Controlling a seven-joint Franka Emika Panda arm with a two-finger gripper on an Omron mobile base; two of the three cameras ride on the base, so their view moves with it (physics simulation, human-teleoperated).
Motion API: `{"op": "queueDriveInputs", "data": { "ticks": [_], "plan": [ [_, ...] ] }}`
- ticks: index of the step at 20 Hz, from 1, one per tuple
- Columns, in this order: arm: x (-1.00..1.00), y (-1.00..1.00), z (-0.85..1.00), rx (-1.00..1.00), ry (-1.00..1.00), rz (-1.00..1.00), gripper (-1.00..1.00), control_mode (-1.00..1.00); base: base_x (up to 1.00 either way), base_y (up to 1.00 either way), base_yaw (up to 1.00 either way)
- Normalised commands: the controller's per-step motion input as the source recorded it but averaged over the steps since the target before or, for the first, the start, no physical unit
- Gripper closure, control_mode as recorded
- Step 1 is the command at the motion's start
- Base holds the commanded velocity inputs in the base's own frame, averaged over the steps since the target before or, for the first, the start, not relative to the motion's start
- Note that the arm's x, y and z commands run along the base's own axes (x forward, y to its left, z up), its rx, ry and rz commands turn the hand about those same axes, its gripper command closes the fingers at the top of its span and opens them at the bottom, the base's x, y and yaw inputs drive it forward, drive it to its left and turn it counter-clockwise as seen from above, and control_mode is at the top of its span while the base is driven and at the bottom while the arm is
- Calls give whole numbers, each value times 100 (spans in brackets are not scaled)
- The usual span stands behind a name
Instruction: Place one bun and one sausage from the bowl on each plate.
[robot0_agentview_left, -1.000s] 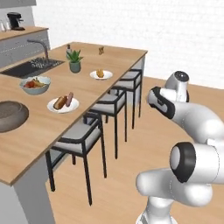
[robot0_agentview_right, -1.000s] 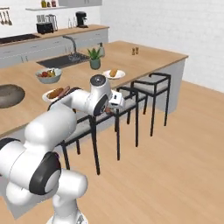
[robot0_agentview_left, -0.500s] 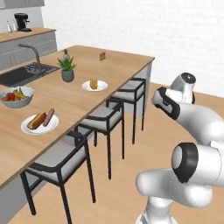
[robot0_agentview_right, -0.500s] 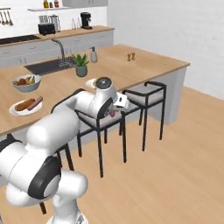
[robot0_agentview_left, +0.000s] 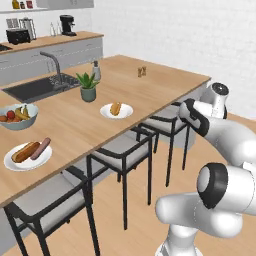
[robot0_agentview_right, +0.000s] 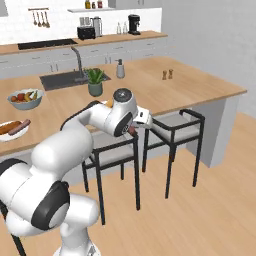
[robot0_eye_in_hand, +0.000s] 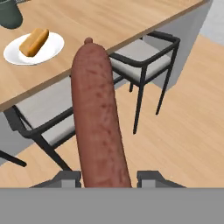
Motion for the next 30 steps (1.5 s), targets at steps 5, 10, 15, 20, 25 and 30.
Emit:
{"op": "queueDriveInputs", "data": {
  "ticks": [5,10,15,20,25,30],
  "plan": [
    [0,0,0,0,0,0,100,100,81,-75,46],
    [0,0,0,0,0,0,100,100,100,-7,40],
    [15,20,-1,-1,4,-1,100,-100,70,17,3],
    [41,83,-28,-2,34,-37,100,-100,0,0,0],
    [0,-1,-59,15,41,-54,100,-100,0,0,0],
    [13,-10,-57,39,12,-45,100,-100,0,0,0]
  ]
}}
